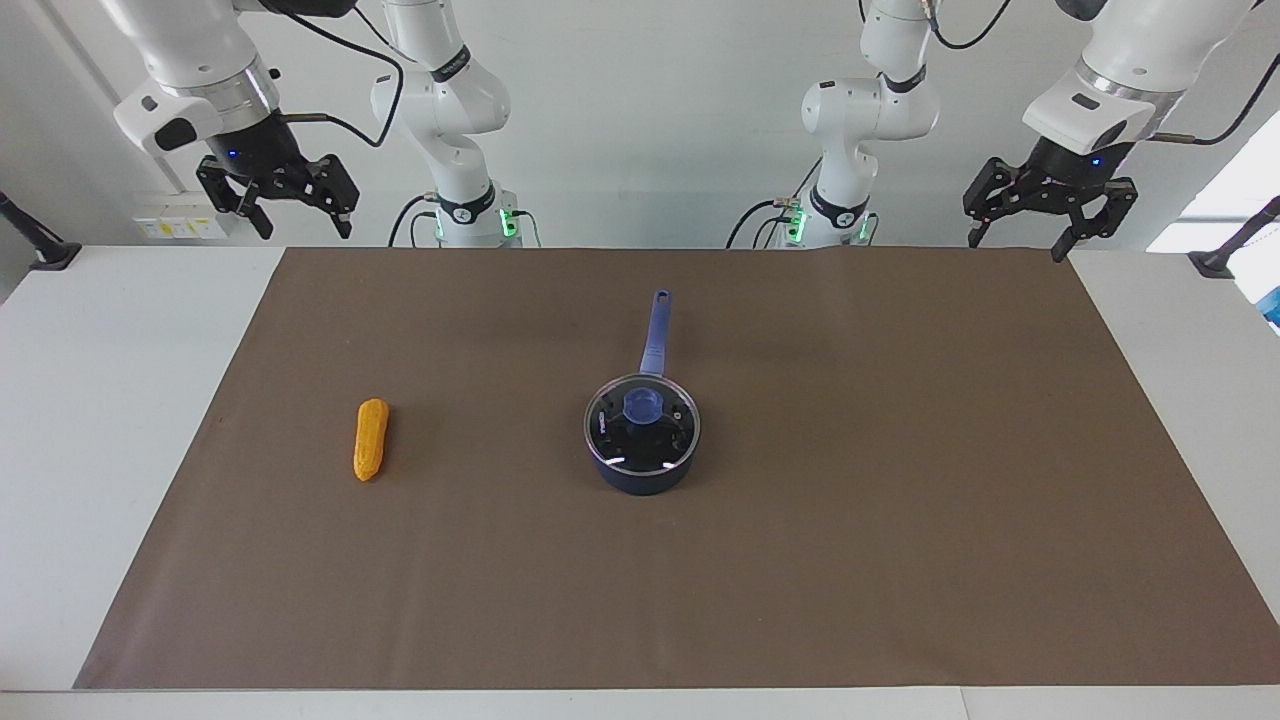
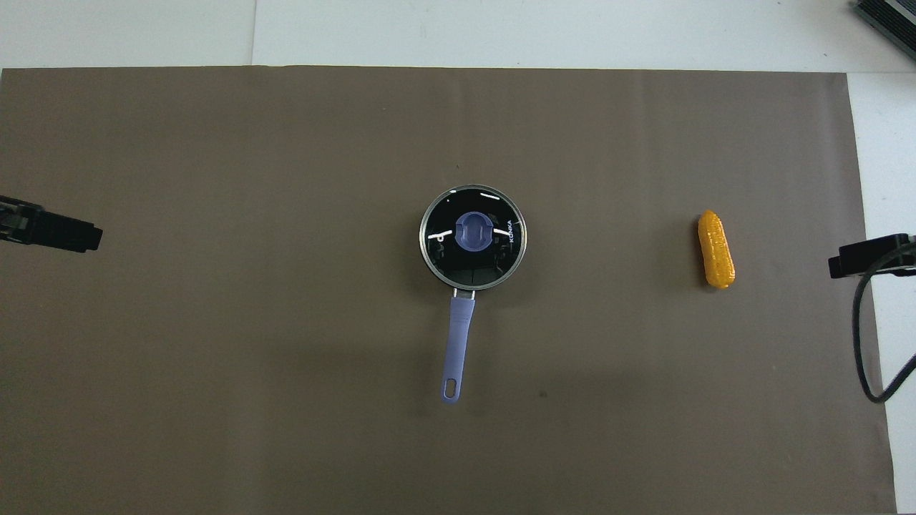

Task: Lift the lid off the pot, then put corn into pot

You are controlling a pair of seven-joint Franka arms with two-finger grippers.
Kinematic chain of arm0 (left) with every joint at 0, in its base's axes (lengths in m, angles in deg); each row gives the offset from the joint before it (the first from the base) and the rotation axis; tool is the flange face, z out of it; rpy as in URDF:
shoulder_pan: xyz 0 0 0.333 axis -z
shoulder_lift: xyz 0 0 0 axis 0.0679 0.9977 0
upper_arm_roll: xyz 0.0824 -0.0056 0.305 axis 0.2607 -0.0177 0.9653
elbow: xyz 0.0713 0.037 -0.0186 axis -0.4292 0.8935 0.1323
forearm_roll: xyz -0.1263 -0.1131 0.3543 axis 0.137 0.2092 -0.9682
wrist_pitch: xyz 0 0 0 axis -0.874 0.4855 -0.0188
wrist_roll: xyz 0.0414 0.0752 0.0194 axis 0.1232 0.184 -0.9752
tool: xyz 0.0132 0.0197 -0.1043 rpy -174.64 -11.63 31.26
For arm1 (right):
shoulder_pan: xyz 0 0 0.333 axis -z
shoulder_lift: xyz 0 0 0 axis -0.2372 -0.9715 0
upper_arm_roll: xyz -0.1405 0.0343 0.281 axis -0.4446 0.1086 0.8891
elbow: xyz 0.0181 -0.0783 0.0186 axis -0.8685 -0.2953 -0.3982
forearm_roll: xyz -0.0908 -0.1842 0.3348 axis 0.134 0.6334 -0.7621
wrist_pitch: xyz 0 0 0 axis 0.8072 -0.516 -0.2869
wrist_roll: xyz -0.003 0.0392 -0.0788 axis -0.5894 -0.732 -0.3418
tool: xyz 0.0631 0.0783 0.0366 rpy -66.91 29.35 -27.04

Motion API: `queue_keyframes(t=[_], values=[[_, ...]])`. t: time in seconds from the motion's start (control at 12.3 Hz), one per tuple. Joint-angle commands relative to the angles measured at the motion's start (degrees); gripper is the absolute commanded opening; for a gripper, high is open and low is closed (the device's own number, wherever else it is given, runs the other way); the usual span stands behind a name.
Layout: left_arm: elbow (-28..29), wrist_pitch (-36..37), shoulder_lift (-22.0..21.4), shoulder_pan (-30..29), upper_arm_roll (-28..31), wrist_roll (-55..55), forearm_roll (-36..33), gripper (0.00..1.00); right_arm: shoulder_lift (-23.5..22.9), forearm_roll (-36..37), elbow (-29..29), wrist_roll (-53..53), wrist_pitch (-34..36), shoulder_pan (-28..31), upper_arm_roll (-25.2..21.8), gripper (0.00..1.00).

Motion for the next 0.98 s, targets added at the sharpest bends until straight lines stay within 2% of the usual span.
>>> queue_keyframes(t=[0.0,0.9], values=[[-1.78,1.9,0.71,-0.75,-0.38,-1.66,-0.66,1.0,0.22,-0.04,-0.33,0.85,-0.66,-0.08,0.32,1.0],[-0.55,3.31,-1.84,-0.4,1.03,-12.56,-1.54,1.0,0.74,0.84,-0.77,1.29,0.31,2.1,-1.08,1.0]])
